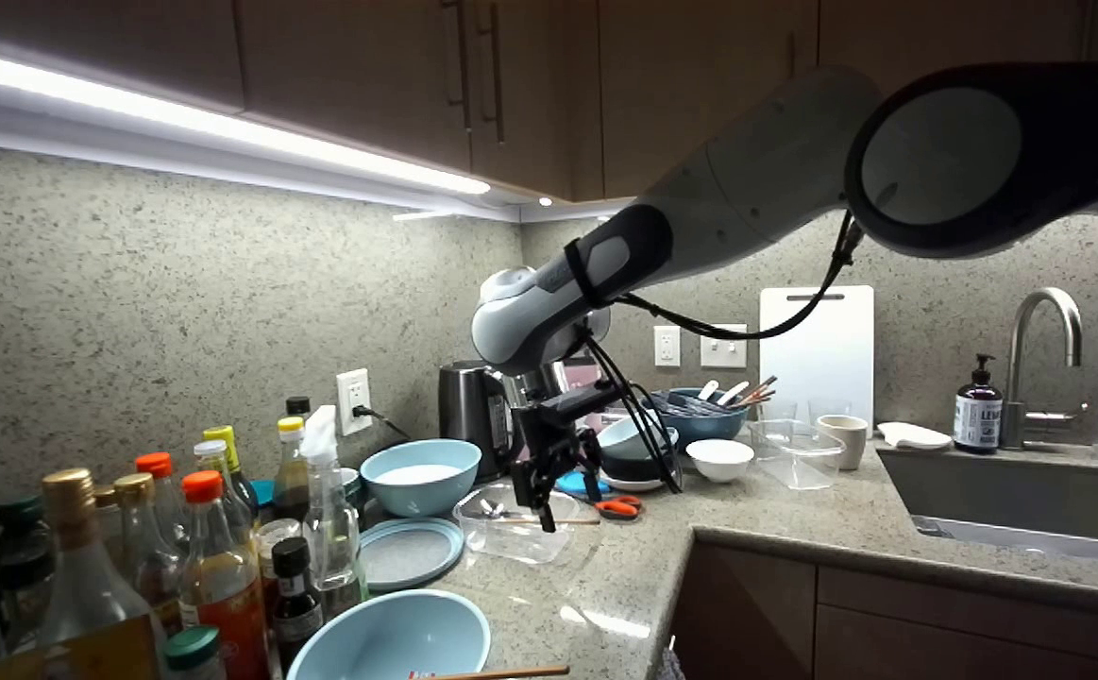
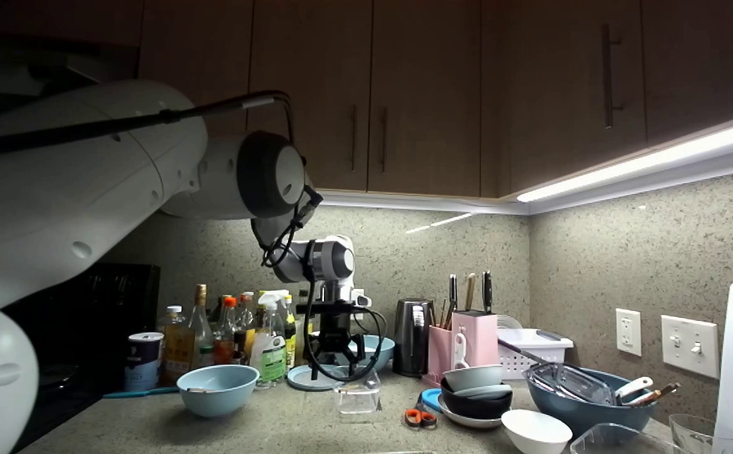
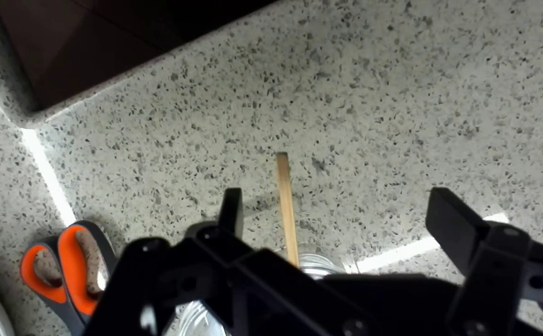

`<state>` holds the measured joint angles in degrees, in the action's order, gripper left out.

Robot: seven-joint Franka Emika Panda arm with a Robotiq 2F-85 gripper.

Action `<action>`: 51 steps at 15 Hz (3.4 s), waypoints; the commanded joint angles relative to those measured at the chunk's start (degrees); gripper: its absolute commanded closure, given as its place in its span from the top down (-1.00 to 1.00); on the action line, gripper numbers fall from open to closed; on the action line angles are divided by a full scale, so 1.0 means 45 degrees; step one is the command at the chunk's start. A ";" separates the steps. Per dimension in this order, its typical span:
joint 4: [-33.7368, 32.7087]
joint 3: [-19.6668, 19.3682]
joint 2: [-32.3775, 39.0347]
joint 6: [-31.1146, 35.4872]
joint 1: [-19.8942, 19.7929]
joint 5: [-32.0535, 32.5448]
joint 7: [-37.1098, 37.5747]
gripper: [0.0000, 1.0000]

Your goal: Use the chopstick to stir in the transparent bowl

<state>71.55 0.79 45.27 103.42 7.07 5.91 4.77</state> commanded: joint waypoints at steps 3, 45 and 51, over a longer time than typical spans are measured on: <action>0.0388 0.0191 -0.0272 -0.0328 -0.0447 -0.0934 -0.0063 1.00; -0.0069 -0.0016 -0.0798 -0.3599 0.0360 -0.0684 0.1382 -0.84; -0.0688 0.0093 -0.0629 -0.4620 0.0245 -0.0711 0.0747 -0.96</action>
<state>71.08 0.55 41.87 86.88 8.81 2.78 10.47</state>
